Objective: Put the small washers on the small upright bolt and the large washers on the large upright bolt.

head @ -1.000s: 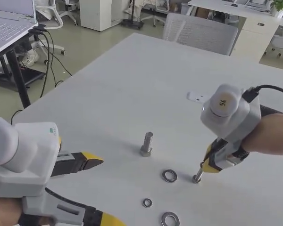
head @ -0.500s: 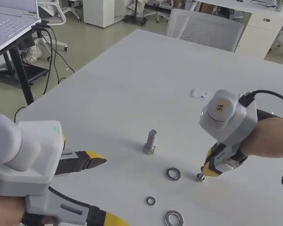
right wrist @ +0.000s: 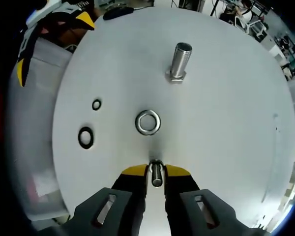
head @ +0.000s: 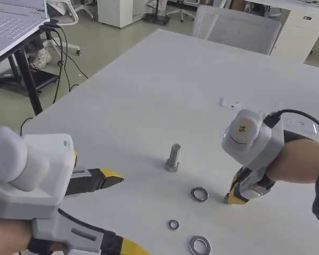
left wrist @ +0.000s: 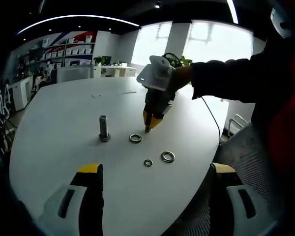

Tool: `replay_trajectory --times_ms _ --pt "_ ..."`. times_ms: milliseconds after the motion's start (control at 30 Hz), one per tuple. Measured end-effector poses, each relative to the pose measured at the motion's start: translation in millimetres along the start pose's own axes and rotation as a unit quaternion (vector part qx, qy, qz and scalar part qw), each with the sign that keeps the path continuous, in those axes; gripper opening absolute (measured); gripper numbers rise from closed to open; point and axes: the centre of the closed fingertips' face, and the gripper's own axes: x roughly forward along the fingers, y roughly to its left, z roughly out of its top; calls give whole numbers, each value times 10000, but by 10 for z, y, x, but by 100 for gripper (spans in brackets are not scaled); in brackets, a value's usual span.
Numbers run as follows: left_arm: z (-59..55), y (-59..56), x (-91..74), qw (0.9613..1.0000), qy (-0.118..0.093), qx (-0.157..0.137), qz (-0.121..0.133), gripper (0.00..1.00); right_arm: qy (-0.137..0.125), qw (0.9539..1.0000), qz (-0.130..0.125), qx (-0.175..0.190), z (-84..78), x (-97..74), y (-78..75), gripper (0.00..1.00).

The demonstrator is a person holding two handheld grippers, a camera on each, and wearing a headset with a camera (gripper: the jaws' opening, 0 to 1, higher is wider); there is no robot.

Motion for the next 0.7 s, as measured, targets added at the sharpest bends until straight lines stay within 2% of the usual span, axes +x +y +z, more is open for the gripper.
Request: replay_trajectory --times_ms 700 --pt "8 5 3 10000 -36 -33 3 89 35 10000 46 -1 -8 53 27 16"
